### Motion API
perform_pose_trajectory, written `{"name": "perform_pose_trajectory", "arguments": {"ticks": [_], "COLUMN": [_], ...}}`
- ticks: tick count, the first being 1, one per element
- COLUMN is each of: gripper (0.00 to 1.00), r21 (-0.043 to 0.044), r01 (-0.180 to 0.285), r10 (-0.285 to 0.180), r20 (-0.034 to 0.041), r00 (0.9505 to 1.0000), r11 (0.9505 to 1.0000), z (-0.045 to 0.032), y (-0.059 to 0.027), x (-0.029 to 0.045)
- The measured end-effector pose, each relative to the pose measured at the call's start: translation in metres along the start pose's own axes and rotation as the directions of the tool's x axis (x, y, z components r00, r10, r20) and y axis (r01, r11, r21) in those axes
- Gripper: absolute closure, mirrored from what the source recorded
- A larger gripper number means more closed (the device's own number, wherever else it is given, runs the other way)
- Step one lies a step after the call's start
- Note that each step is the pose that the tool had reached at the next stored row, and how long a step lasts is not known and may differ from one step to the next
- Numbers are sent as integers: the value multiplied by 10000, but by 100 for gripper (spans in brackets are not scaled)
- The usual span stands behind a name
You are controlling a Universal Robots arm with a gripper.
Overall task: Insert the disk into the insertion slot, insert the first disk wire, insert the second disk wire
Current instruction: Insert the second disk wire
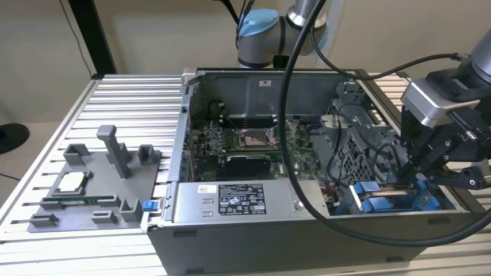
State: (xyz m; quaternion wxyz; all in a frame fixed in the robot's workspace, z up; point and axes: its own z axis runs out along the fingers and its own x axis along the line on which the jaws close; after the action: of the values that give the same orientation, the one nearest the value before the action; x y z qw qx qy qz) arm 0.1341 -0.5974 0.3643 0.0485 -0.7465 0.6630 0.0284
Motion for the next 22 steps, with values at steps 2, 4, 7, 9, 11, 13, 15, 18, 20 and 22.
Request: {"name": "perform_pose_trajectory", "arguments": {"ticks": [2, 4, 7, 9, 11, 13, 15, 18, 20, 22], "gripper": [100, 100, 100, 100, 100, 100, 100, 100, 100, 100], "r21": [105, 191, 232, 256, 278, 297, 320, 388, 457, 527], "r01": [12, -6, -190, -374, -536, -630, -647, -641, -632, -624], "r10": [-12, 6, 191, 375, 537, 631, 649, 643, 635, 628], "r20": [-12, -20, -30, -38, -42, -47, -49, -51, -54, -59], "r00": [10000, 10000, 9998, 9993, 9985, 9980, 9979, 9979, 9980, 9980], "r11": [9999, 9998, 9995, 9990, 9982, 9976, 9974, 9972, 9970, 9967], "z": [14, 31, 46, 60, 72, 80, 88, 103, 115, 127], "y": [5, 22, 46, 55, 66, 83, 86, 83, 79, 77], "x": [1, 0, -3, -4, -5, -13, -39, -78, -105, -124]}}
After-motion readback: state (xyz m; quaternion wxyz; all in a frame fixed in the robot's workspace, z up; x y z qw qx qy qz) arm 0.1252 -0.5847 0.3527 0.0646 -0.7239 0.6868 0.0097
